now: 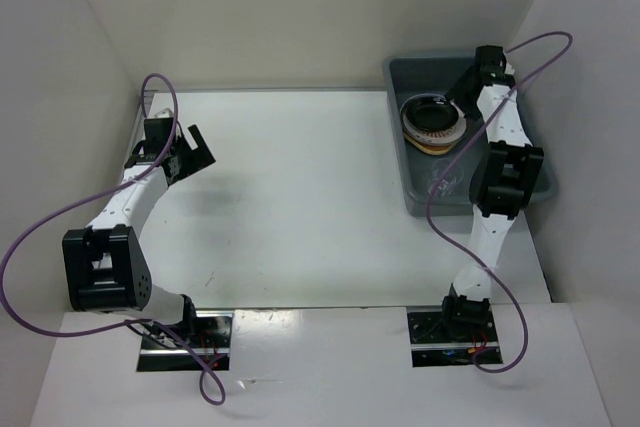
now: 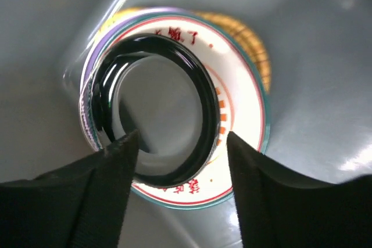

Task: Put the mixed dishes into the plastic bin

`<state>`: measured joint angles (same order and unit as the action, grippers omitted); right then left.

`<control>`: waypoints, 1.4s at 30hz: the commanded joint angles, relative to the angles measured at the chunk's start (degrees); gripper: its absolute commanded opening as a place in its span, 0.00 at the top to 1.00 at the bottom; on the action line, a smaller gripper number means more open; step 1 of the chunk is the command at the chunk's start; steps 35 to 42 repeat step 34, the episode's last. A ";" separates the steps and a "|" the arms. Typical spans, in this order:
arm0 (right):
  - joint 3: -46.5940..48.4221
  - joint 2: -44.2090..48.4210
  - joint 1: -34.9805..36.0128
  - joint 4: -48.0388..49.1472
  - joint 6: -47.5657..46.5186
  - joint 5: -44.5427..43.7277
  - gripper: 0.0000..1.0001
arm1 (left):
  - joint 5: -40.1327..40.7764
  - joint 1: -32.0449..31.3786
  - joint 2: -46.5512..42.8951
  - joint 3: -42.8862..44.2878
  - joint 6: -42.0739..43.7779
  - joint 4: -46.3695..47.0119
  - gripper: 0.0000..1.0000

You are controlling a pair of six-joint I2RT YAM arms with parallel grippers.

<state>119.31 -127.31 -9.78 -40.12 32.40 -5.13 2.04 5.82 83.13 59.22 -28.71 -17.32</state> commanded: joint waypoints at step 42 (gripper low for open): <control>-68.24 64.02 50.47 13.58 -6.57 4.69 0.00 | 0.59 -8.73 -14.48 -5.16 -4.07 0.45 0.00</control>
